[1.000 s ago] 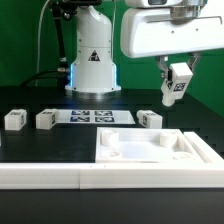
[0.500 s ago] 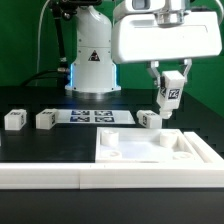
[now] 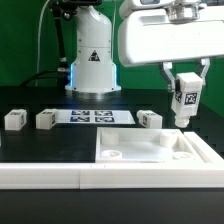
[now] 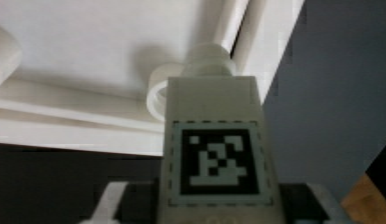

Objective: Assemble one leg

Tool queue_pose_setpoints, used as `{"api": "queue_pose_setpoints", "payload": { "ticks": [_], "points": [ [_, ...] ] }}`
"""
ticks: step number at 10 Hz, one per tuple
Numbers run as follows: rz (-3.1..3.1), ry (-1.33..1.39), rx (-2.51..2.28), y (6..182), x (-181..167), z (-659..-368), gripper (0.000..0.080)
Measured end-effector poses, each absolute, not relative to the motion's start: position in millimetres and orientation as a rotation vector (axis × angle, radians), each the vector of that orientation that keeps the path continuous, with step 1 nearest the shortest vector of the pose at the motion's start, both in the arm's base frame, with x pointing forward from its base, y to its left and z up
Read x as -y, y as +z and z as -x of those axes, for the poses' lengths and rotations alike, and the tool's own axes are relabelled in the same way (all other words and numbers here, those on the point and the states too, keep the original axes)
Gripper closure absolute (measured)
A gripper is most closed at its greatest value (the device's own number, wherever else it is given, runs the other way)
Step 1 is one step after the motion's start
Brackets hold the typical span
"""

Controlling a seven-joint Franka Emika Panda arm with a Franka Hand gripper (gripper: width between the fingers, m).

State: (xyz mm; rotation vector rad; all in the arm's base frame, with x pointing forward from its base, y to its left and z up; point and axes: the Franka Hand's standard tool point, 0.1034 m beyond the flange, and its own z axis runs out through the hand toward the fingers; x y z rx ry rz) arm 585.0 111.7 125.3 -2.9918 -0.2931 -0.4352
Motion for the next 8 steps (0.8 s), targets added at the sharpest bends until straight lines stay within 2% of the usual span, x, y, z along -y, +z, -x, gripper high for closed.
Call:
{"api": "queue_pose_setpoints", "payload": {
  "ticks": [4, 5, 8],
  "points": [
    [2.993, -0.433, 0.300, 122.0, -111, -583, 0.0507],
    [2.995, -0.430, 0.311, 112.9, -106, -581, 0.0507],
    [2.983, -0.489, 0.313, 111.3, -106, -606, 0.0506]
  ]
}}
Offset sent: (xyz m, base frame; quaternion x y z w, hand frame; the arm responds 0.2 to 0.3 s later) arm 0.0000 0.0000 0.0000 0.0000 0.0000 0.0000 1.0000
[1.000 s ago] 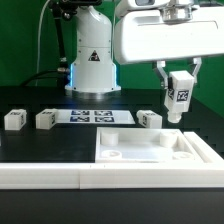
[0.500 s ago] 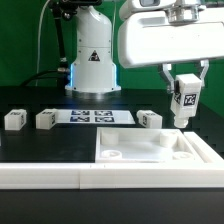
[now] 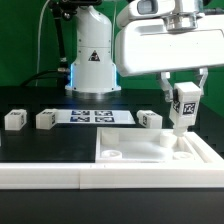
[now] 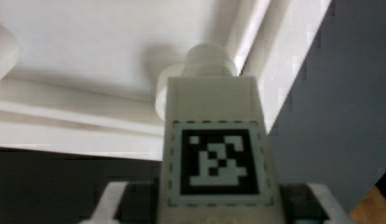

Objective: Assemble one leg

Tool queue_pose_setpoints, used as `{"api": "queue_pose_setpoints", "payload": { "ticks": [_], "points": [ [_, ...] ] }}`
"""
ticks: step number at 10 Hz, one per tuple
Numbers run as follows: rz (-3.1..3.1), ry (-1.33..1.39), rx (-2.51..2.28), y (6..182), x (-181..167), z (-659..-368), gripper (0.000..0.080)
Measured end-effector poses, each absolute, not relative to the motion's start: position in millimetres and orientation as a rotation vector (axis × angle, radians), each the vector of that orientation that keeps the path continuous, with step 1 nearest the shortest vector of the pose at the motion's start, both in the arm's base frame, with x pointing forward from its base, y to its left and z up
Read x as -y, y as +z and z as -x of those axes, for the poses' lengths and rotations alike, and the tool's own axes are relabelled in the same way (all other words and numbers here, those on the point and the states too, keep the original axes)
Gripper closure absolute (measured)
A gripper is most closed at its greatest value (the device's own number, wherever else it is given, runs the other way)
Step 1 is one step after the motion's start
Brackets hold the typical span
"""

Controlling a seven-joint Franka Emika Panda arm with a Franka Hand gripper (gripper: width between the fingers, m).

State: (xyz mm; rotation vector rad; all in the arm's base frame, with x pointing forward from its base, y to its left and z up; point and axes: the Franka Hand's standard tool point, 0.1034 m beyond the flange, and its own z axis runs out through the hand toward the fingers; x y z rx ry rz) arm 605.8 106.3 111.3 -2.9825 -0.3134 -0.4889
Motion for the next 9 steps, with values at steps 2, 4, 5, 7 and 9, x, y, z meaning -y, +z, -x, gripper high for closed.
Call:
{"api": "queue_pose_setpoints", "payload": {
  "ticks": [2, 4, 5, 7, 9],
  "points": [
    [2.976, -0.534, 0.306, 111.1, -106, -615, 0.0506],
    [2.956, -0.678, 0.291, 104.9, -104, -619, 0.0506],
    [2.959, -0.659, 0.292, 103.3, -104, -618, 0.0506],
    [2.962, -0.650, 0.287, 97.5, -102, -617, 0.0506],
    [2.962, -0.652, 0.285, 92.8, -102, -617, 0.0506]
  ]
}}
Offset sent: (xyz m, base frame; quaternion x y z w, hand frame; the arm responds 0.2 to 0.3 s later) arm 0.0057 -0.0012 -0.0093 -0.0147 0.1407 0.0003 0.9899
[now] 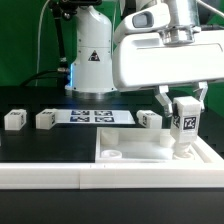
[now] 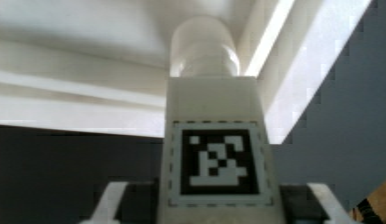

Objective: Assemble one leg

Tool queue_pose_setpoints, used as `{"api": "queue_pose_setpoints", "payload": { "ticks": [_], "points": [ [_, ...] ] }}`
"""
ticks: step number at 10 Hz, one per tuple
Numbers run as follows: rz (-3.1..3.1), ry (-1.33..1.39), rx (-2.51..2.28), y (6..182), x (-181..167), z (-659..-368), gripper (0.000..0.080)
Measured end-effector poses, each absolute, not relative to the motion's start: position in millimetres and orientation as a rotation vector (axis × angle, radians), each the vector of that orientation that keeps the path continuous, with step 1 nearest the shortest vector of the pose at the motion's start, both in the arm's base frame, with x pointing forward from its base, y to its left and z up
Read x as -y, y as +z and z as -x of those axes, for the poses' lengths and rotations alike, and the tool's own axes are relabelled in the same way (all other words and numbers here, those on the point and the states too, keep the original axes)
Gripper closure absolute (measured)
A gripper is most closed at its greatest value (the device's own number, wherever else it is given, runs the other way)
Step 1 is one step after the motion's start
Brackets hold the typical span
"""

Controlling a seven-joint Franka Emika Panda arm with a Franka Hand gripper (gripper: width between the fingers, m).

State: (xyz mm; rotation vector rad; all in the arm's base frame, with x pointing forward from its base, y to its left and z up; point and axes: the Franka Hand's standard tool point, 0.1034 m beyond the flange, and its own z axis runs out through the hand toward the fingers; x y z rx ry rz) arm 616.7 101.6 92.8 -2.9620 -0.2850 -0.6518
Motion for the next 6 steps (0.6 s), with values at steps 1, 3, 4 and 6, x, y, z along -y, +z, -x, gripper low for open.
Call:
{"api": "queue_pose_setpoints", "payload": {
  "ticks": [1, 3, 4, 6],
  "points": [
    [2.959, -0.666, 0.286, 92.4, -103, -618, 0.0506],
    [2.955, -0.677, 0.288, 87.1, -105, -617, 0.0506],
    [2.957, -0.668, 0.287, 82.9, -105, -616, 0.0506],
    [2.949, -0.698, 0.290, 78.5, -108, -615, 0.0506]
  ]
}}
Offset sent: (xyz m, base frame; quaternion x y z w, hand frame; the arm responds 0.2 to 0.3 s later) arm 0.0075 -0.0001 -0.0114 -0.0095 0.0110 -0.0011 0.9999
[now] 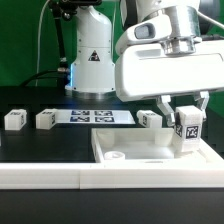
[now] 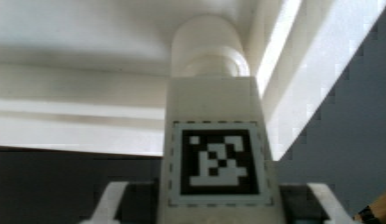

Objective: Assemble one leg

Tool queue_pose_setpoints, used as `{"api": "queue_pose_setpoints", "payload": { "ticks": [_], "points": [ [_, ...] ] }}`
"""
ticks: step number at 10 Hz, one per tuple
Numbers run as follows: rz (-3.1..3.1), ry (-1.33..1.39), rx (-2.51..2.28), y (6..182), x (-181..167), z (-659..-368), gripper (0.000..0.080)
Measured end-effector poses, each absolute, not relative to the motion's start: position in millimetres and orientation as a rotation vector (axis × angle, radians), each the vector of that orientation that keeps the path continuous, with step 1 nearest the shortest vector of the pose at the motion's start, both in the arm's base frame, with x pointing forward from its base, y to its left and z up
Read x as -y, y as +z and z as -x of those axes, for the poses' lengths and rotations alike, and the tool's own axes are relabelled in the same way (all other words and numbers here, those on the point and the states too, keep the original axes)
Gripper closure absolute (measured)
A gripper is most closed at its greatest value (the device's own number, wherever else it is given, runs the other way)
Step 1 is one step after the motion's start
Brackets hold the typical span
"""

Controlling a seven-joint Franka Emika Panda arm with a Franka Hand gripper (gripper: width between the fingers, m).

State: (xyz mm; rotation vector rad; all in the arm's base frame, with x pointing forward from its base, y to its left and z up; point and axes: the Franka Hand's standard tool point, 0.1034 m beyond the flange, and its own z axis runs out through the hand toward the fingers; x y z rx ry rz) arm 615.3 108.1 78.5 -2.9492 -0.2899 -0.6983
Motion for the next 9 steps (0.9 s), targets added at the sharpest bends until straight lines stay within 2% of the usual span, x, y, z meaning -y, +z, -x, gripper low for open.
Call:
{"api": "queue_pose_setpoints", "payload": {
  "ticks": [3, 4, 5, 6, 7, 9],
  "points": [
    [2.935, -0.765, 0.298, 78.6, -112.4, -612.2, 0.0506],
    [2.935, -0.765, 0.298, 78.5, -112.4, -612.2, 0.0427],
    [2.935, -0.765, 0.298, 78.5, -112.5, -612.2, 0.0427],
    [2.935, -0.764, 0.298, 78.5, -112.4, -612.1, 0.0244],
    [2.935, -0.764, 0.298, 78.5, -112.4, -612.1, 0.0169],
    [2.935, -0.764, 0.298, 78.5, -112.4, -612.1, 0.0156]
  ]
}}
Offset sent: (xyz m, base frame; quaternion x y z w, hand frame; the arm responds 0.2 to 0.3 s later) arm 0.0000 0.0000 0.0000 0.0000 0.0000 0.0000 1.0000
